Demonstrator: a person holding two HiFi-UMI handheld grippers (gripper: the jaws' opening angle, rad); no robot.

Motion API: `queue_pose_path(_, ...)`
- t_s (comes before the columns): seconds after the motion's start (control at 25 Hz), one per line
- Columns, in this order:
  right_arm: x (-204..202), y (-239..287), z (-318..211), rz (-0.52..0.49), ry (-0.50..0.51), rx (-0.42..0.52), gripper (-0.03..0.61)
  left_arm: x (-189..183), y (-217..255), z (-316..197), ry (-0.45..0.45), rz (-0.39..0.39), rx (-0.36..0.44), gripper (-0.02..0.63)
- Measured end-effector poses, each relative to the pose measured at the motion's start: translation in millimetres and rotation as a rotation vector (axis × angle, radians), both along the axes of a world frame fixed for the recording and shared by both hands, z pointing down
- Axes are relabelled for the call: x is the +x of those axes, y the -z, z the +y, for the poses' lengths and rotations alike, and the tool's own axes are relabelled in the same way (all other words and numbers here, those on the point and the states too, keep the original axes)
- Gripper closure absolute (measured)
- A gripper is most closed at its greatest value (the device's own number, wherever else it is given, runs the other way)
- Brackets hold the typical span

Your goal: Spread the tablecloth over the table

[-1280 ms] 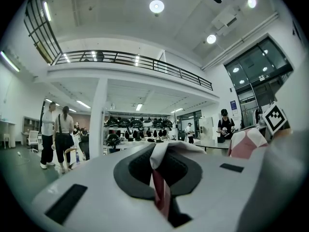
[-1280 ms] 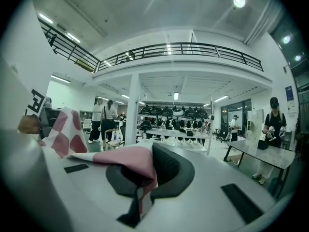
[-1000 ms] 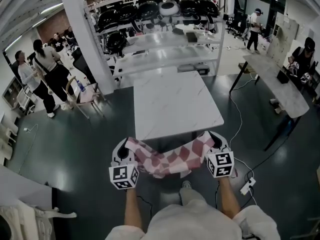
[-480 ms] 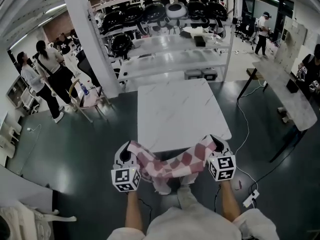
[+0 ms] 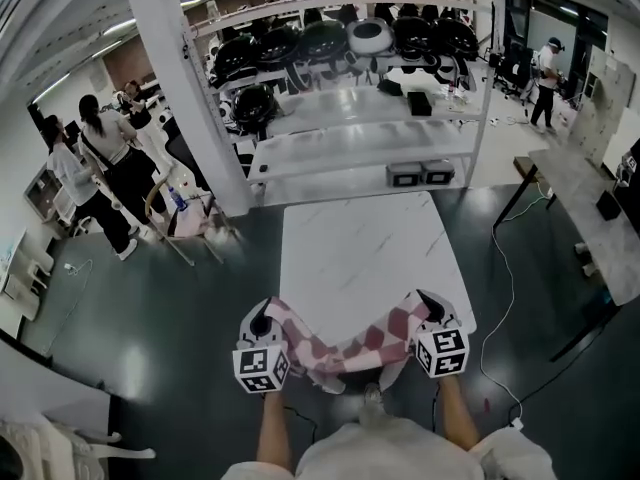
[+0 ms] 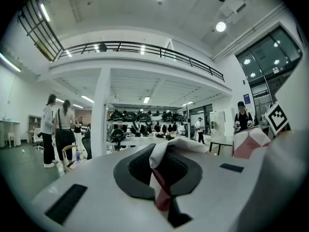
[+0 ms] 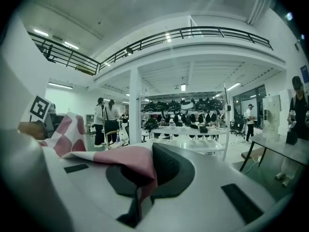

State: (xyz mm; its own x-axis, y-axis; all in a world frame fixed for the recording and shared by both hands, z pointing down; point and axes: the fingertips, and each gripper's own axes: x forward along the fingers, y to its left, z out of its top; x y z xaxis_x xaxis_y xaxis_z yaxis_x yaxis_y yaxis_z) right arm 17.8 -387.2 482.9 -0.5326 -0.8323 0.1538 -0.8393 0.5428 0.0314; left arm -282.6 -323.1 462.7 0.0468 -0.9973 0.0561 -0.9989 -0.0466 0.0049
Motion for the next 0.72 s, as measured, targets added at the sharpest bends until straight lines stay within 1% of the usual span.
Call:
queue_pose_path(0.2, -9.4, -12.4, -51.6, 0.005, 0.033, -0.031, 0.561, -1.8, -13.1, -52.6, 0.02, 0.019, -0.024, 0.584)
queue_pose_path(0.36, -16.7, -22.9, -84.4, 0.011, 0.055, -0.051, 0.561, -6.7, -23.1, -82.7, 0.037, 0.029, -0.037, 0.584)
queue_pose_path(0.52, -22.5, -29.3, -104.7, 0.012, 0.069, -0.066, 0.561, -10.7, -26.5, -96.9, 0.047, 0.033, -0.041, 0.584)
queue_pose_path(0.72, -36.7, -36.1, -114.1, 0.017, 0.088, -0.078, 0.561, -25.3, -30.2, -96.3, 0.068, 0.032, -0.043, 0.584)
